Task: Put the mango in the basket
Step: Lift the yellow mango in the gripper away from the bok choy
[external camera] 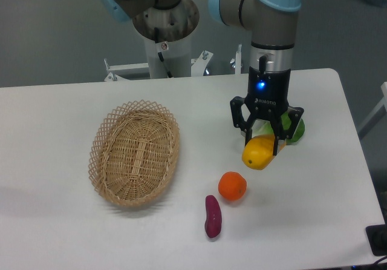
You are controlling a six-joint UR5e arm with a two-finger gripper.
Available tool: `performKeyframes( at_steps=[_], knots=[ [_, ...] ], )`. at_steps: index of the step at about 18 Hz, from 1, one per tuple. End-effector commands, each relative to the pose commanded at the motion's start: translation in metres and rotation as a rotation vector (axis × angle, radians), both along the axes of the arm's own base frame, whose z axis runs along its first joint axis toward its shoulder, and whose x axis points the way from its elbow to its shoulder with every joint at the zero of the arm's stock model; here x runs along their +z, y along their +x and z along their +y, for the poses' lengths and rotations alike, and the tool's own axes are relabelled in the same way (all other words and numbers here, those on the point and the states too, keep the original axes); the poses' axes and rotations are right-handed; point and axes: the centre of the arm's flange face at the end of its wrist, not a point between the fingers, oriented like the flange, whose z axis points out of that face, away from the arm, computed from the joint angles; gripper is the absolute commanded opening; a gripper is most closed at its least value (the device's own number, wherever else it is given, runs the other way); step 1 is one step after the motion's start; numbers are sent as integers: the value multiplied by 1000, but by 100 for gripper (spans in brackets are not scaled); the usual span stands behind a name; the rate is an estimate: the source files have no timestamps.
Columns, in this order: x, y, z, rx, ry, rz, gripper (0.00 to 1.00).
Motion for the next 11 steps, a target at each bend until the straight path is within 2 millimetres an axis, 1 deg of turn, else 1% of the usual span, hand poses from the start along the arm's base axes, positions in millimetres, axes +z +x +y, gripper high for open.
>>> performKeyframes(
  at_steps=[4,7,8,10,11],
  knots=[
    [0,3,0,0,-1,-2,52],
    [-7,14,-7,-9,-13,-13,52],
    [-8,15,-9,-7,-16,-17,52],
    [-8,25,-12,-10,-21,-28,52],
    [-5,33,-13,-16,-21,-26,52]
  ],
)
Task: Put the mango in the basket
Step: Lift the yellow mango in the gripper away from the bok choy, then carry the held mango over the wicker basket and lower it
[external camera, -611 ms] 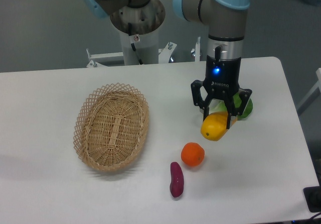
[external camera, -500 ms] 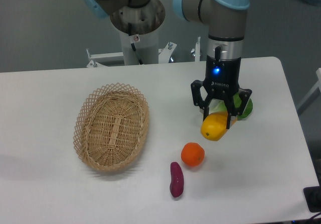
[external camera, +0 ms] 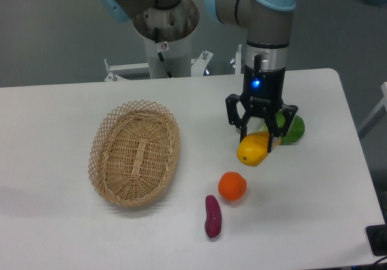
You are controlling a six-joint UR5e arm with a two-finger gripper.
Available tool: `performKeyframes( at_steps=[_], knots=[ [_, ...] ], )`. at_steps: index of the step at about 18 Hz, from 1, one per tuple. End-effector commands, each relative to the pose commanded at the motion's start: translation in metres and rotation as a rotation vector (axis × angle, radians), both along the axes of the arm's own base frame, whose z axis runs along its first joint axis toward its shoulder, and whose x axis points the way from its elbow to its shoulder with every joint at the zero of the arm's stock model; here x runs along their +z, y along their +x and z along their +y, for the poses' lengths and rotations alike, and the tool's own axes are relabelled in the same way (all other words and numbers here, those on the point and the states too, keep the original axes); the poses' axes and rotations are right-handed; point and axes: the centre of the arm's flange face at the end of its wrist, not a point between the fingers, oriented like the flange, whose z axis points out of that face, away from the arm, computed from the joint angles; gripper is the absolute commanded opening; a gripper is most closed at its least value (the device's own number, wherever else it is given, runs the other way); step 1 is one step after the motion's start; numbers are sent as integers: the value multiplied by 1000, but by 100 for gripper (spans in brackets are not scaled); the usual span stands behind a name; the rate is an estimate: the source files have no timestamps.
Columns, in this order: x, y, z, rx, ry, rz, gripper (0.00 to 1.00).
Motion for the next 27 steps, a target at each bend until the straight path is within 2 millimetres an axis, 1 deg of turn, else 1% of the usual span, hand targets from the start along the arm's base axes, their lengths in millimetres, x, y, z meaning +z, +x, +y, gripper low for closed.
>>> performKeyframes(
  at_steps=[1,3,7,9,10,12,15,17,20,22,24,25,27],
  knots=[
    [1,8,1,-8,-1,-1,52],
    [0,17,0,-10,-4,-5,52],
    [5,50,10,-46,-23,-33,52],
    [3,67,15,-65,-49,-63,52],
    [2,75,19,-56,-70,-68,52],
    [-2,100,39,-28,-107,-74,52],
    [-21,133,66,19,-177,-91,52],
    [-41,158,87,51,-224,-115,52],
    [-69,184,113,76,-287,-114,52],
    [-79,194,124,77,-296,-114,52],
    [-98,212,137,63,-319,-131,52],
    [-108,217,141,58,-335,-134,52],
    [-114,219,143,55,-354,-125,52]
  ],
)
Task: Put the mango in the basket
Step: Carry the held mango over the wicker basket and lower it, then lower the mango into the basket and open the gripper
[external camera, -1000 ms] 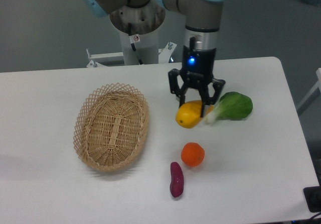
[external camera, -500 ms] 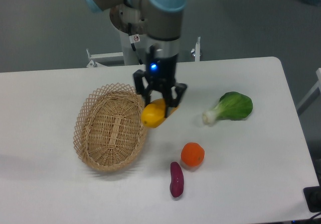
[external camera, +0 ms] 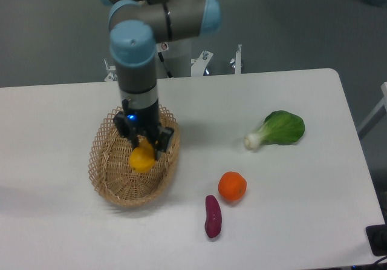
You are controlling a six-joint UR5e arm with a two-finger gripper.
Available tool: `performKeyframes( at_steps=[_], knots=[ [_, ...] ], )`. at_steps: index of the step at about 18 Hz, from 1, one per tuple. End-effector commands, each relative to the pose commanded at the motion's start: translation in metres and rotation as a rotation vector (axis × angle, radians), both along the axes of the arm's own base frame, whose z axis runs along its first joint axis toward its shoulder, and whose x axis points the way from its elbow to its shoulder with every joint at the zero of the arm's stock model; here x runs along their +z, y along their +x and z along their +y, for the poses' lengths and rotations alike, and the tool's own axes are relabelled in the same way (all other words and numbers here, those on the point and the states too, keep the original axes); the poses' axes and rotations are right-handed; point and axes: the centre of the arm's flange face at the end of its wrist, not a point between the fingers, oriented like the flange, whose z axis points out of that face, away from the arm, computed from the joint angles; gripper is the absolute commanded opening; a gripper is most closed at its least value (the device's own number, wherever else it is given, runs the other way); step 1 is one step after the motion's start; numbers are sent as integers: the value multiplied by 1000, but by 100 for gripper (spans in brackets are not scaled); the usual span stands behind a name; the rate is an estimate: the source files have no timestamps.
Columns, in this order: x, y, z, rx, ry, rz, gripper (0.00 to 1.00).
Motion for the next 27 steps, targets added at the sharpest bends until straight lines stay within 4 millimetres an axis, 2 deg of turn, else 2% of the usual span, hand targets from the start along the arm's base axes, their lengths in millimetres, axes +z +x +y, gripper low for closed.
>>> performKeyframes(
  at_steps=[4,9,13,20,24,25,27],
  knots=[
    [-26,9,9,-25,-42,-19,53],
    [-36,15,13,-42,-59,-26,55],
    [-41,18,14,-48,-67,-31,61],
    [-61,22,18,-60,-98,-47,61],
    [-63,21,19,-60,-101,-49,61],
    [-64,21,19,-60,-102,-50,63],
    [-61,21,20,-60,-99,-46,78]
  ],
)
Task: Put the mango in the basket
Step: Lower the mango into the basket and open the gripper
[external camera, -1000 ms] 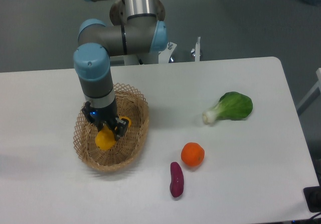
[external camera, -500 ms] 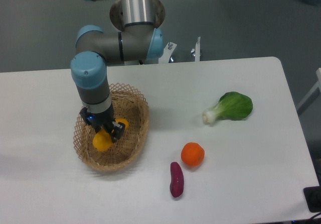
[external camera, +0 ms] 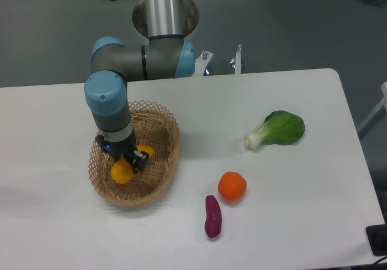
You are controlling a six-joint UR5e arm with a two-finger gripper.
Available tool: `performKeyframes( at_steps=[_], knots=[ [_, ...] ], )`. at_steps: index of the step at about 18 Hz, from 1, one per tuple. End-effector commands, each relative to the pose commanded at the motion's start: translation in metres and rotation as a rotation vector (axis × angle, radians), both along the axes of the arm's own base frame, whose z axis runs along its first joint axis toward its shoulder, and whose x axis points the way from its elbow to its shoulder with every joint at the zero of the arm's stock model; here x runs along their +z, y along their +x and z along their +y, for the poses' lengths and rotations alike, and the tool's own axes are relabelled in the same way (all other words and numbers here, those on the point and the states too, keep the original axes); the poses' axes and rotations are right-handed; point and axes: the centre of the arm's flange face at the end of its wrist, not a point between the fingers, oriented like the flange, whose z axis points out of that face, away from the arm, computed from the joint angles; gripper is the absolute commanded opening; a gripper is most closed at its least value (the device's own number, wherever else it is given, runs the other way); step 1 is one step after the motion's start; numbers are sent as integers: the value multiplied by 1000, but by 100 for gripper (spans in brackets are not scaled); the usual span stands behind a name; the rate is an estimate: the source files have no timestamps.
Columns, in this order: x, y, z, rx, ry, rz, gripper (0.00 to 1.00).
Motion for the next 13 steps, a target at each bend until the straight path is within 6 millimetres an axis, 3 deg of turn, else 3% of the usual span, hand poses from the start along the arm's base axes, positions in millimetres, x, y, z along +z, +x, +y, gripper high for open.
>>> performKeyframes(
  at_steps=[2,3,10,13],
  knots=[
    [1,-3,-1,3,-10,24,97],
    [1,-4,-1,7,-16,39,99],
    [22,-13,5,27,24,68,100],
    [48,-47,-3,88,66,94,100]
  ],
)
